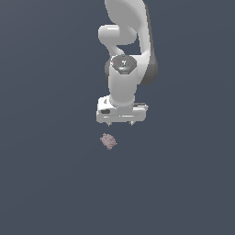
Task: Pick up the object and move it to a goal position.
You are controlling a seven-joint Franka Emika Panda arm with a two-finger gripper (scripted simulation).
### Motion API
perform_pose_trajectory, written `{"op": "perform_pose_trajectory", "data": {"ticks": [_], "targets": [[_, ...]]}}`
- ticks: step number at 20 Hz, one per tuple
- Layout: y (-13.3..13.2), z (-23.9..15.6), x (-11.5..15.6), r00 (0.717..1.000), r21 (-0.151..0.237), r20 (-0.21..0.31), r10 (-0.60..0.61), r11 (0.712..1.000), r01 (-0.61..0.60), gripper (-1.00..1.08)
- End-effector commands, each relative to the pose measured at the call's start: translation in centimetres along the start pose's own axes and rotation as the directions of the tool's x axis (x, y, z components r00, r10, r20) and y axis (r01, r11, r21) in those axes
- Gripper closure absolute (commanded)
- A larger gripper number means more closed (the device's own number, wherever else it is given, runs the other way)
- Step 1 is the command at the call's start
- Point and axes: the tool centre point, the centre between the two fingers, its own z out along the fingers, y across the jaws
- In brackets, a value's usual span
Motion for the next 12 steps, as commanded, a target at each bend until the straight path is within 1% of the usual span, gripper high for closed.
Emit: {"op": "perform_pose_trajectory", "data": {"ticks": [1, 7, 12], "targets": [[0.05, -0.08, 0.03, 1.000, 0.001, 0.000, -0.002, 1.000, 0.002, -0.92], [0.08, 0.04, 0.04, 1.000, 0.001, 0.000, -0.009, 1.000, 0.009, -0.92], [0.44, 0.45, 0.16, 0.999, 0.000, -0.001, -0.045, 0.999, 0.045, -0.92]]}}
